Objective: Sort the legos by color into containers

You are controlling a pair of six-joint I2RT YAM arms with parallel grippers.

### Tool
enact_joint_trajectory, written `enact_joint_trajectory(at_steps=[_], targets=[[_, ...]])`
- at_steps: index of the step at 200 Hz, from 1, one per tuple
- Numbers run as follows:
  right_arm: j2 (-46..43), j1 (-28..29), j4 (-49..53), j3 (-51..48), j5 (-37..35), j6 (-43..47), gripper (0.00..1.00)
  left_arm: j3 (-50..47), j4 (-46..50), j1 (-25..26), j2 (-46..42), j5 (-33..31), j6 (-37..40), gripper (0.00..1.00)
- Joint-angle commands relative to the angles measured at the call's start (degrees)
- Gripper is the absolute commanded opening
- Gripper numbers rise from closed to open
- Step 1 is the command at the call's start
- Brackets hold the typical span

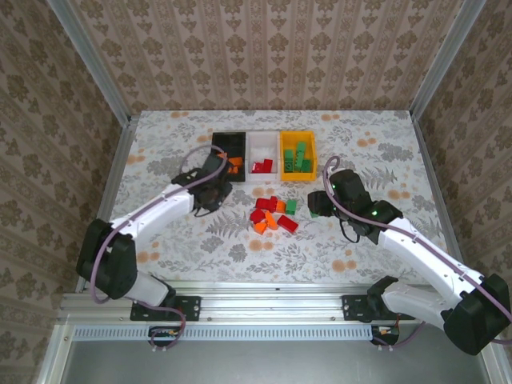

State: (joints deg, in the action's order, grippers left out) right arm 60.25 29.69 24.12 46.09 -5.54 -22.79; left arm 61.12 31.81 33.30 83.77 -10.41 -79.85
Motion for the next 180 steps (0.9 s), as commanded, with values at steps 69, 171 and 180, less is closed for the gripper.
enact_joint_trajectory(at_steps=[69, 171, 180], targets=[[-2.37, 0.54, 1.51, -1.88, -1.46, -0.99, 0.5, 47.66, 23.64, -5.68, 32.22, -4.01, 44.23, 0.36], [-0.53, 0.54, 2.43, -0.92, -2.11, -0.42, 0.51, 57.74, 24.42, -8.01, 46.48, -1.03, 45.53, 0.45], [-0.23, 0.59, 2.43, -0.82, -2.02, -0.42, 0.52, 57.45, 24.18, -8.64, 46.48, -0.17, 45.56, 0.47]])
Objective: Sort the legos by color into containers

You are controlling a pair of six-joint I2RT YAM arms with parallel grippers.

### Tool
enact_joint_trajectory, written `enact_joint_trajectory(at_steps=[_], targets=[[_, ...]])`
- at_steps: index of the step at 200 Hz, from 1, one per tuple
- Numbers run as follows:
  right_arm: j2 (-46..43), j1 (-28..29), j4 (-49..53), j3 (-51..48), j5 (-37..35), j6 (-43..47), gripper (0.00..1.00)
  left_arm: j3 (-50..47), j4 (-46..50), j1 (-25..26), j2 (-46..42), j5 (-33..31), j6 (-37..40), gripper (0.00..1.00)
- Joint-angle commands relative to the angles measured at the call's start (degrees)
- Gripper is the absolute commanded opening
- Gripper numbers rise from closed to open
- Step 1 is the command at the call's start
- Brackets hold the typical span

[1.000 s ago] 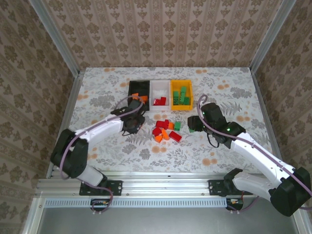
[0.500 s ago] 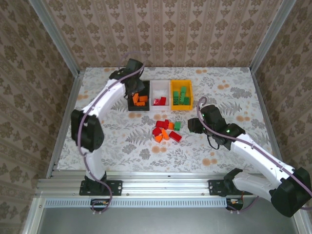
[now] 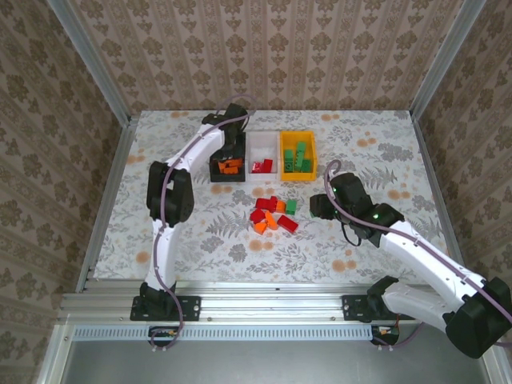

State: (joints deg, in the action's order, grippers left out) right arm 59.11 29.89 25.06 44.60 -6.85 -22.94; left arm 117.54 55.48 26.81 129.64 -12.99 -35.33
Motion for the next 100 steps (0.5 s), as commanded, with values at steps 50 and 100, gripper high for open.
enact_joint_trajectory(at_steps=[50, 100], targets=[[4.63, 0.69, 2.1, 1.6, -2.48, -1.28, 0.54, -1.73, -3.08, -2.11, -5.75, 6.62, 2.24, 0.63], [15.83, 1.4, 0.5, 4.22, -5.67, -2.81, 0.6, -23.88, -17.02, -1.12, -26.06, 14.63, -0.84, 0.7]])
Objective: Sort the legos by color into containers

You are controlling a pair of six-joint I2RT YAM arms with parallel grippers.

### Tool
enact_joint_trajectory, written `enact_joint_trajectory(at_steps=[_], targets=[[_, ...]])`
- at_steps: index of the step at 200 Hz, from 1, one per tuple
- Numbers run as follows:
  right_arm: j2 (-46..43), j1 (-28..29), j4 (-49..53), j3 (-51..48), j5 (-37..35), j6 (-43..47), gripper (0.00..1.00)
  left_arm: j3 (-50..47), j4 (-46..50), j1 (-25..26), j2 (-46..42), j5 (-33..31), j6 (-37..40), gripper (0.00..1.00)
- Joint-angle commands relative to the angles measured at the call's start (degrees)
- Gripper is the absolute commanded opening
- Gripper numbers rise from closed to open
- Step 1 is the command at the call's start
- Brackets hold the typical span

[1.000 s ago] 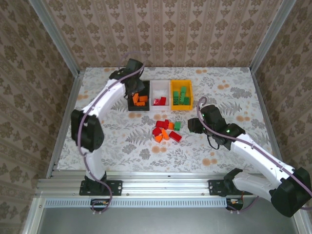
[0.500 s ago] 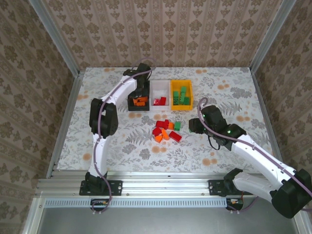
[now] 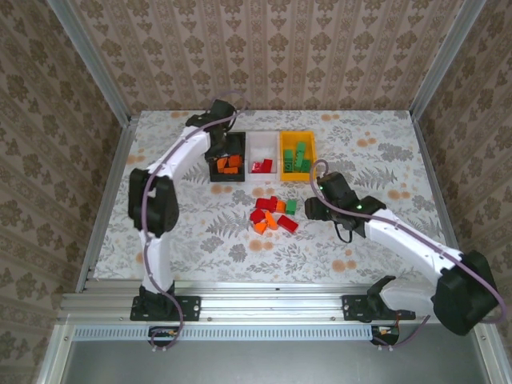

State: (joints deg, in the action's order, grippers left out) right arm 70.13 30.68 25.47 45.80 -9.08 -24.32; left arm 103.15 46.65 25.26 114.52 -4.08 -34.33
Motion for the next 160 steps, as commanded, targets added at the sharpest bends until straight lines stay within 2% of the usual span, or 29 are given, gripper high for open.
enact_joint_trajectory(at_steps=[1, 34, 62, 76, 121, 151, 160], targets=[[5.05, 0.61, 0.09, 3.13, -3.59, -1.44, 0.6, -10.1, -8.52, 0.46, -11.49, 5.91, -2.0, 0.7], [13.75, 0.53, 0.93, 6.14, -7.54, -0.12, 0.63, -28.66, -17.49, 3.53, -24.29, 9.57, -5.59, 0.75], [17.31, 0.0, -0.96, 5.18, -7.56, -0.03, 0.65, -40.97, -22.46, 5.51, -32.58, 10.97, -7.54, 0.79], [19.48, -0.8, -1.99, 5.32, -6.17, -0.06, 0.66, -46.18, -24.47, 5.73, -35.93, 11.52, -7.38, 0.85], [26.56, -2.34, -3.14, 8.04, -4.51, 1.2, 0.62, -49.87, -22.5, 5.42, -39.51, 11.97, -5.49, 0.9], [28.64, -2.9, -3.58, 9.11, -4.96, 1.45, 0.56, -51.53, -25.11, 5.42, -39.42, 13.51, -6.58, 0.93], [29.11, -2.99, -3.84, 9.38, -4.89, 1.55, 0.55, -51.95, -25.73, 5.44, -39.28, 13.83, -6.95, 1.0]])
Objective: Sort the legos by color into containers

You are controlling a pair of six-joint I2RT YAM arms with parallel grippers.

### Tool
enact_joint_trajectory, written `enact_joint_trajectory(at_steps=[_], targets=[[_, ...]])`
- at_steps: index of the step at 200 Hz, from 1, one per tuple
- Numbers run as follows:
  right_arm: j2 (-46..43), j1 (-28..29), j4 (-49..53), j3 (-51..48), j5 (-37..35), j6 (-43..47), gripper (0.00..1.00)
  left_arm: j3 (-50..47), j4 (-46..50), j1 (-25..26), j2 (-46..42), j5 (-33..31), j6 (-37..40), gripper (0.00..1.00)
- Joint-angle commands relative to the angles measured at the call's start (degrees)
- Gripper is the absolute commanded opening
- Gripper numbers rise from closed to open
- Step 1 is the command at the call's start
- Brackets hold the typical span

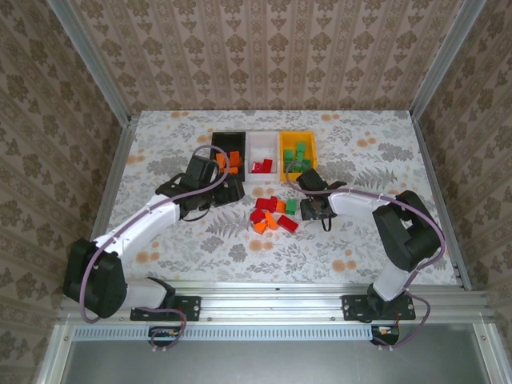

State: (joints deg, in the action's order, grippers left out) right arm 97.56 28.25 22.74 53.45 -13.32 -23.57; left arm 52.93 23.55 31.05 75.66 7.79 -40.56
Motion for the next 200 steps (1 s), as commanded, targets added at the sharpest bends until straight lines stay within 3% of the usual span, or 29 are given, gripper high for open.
enact_joint_trajectory(at_steps=[1, 41, 66, 105, 131, 154, 200], targets=[[1.72, -0.56, -1.11, 1.78, -0.65, 0.81, 0.54, -1.79, -2.72, -0.32, -0.38, 2.01, -0.74, 1.0], [2.71, -0.4, -0.43, 2.11, -0.45, 0.26, 0.37, -4.0, -6.36, -0.29, -0.25, 3.99, -2.28, 1.0], [-0.24, 0.05, -0.15, 0.89, -1.26, 0.46, 0.31, -6.14, -7.37, -0.37, -1.21, 3.59, -3.18, 1.0], [-6.9, 0.92, 0.82, 1.08, -2.92, 0.16, 0.3, -7.12, -7.81, -0.3, -1.04, 4.84, -3.65, 1.0], [-8.76, 0.84, 2.6, 6.6, -3.84, 1.72, 0.3, -6.96, -8.32, -0.2, -1.55, 5.21, -3.9, 1.0], [-4.24, -0.52, 3.93, 15.56, -4.71, 4.95, 0.3, -7.95, -9.85, 0.11, -2.26, 5.3, -4.98, 1.0], [12.8, -3.95, 7.65, 36.15, -5.19, 7.19, 0.29, -11.15, -10.43, 0.42, -4.26, 5.56, -6.64, 1.0]])
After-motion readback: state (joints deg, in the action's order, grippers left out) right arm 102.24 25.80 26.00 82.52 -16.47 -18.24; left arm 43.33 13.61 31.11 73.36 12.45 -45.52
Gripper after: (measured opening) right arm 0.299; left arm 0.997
